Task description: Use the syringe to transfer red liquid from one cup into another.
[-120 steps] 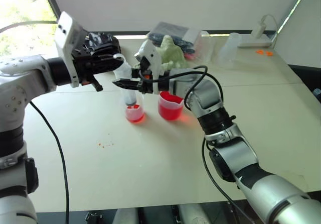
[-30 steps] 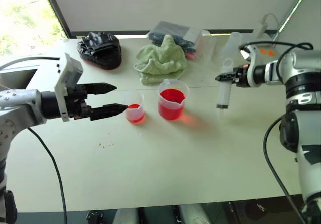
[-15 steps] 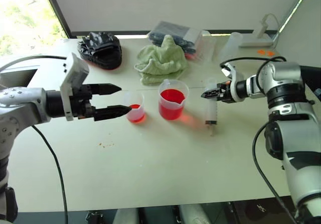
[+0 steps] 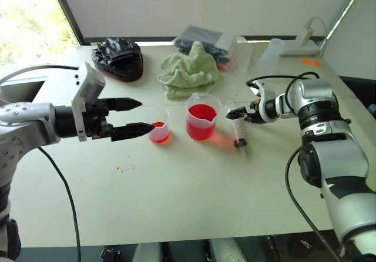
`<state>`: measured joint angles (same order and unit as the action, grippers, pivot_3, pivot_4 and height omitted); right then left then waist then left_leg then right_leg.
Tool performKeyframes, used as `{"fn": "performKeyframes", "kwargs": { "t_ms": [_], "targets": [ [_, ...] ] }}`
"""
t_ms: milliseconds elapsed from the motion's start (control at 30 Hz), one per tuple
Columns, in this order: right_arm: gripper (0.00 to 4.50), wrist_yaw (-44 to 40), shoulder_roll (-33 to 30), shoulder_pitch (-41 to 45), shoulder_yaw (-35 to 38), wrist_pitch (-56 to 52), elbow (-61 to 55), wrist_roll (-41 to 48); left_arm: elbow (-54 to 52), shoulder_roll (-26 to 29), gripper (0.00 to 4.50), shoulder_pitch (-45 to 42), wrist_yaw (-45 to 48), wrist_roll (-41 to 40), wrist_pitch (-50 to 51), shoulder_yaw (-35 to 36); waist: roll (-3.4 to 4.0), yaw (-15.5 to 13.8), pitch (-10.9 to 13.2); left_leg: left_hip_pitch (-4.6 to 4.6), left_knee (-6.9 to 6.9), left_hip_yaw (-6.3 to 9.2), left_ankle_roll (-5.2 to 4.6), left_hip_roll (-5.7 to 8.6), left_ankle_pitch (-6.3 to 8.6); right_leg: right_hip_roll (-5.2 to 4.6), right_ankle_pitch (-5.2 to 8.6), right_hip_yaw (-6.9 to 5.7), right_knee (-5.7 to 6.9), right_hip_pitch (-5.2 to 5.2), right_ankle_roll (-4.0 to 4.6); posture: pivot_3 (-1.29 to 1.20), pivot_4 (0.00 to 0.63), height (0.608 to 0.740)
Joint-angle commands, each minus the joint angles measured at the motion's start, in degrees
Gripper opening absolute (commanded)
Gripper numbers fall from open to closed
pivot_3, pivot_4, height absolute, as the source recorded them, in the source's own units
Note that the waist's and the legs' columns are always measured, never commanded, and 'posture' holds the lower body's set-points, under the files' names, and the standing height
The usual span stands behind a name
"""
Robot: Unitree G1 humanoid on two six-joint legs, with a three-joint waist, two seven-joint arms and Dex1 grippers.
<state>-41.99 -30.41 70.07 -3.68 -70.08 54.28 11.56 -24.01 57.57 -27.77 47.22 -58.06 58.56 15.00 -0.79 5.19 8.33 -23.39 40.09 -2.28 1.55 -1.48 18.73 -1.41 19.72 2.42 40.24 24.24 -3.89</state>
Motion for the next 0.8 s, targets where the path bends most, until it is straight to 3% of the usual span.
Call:
{"fn": "performKeyframes", "kwargs": {
  "t_ms": [33, 333, 567, 700, 800],
  "targets": [
    [4.45, -2.9, -2.6, 0.2, -2.8, 1.2, -3.5, -1.7, -1.6, 0.6, 4.50, -0.3, -0.1, -0.4, -0.3, 1.1, 0.01, 0.0, 0.0, 0.00, 0.00, 0.00, 0.00, 0.00, 0.00, 0.00, 0.00, 0.00, 0.00, 0.00, 0.00, 0.00, 0.150, 0.740],
    [4.45, -21.0, -17.3, -6.7, -11.4, 9.3, -25.0, -1.5, -1.8, 0.7, 4.50, 0.2, 1.2, -0.7, -0.9, 1.5, 0.03, -1.5, 0.0, -0.02, -0.02, 0.00, -0.03, 0.00, 0.02, -0.01, 0.00, 0.00, -0.01, 0.05, 0.00, 0.00, 0.150, 0.740],
    [4.45, -34.2, -27.1, -10.1, -8.9, 15.9, -37.4, 2.8, -0.2, 0.7, 4.50, -1.4, 2.9, 0.2, -1.7, 0.4, 0.05, -1.7, 0.0, -0.02, -0.01, 0.00, -0.07, 0.00, 0.04, 0.01, 0.00, 0.00, -0.02, 0.06, 0.00, 0.00, 0.150, 0.740],
    [4.45, -36.9, -31.6, -15.3, -3.6, 37.9, -39.7, 1.4, 0.9, 1.6, 4.50, -2.1, 5.2, 2.0, -3.2, -0.3, 0.05, -2.3, 0.0, -0.02, 0.01, -0.01, -0.10, 0.00, 0.06, 0.00, 0.00, 0.00, -0.04, 0.06, 0.00, 0.00, 0.150, 0.740],
    [4.45, -40.1, -32.8, -17.2, -0.3, 47.3, -39.9, 2.7, 2.0, 2.6, 4.50, -2.8, 6.9, 2.5, -3.7, -0.2, 0.07, -2.7, 0.0, -0.02, 0.02, -0.06, -0.10, 0.01, 0.06, -0.01, 0.00, 0.02, -0.03, 0.06, 0.00, 0.00, 0.150, 0.740]
  ]
}}
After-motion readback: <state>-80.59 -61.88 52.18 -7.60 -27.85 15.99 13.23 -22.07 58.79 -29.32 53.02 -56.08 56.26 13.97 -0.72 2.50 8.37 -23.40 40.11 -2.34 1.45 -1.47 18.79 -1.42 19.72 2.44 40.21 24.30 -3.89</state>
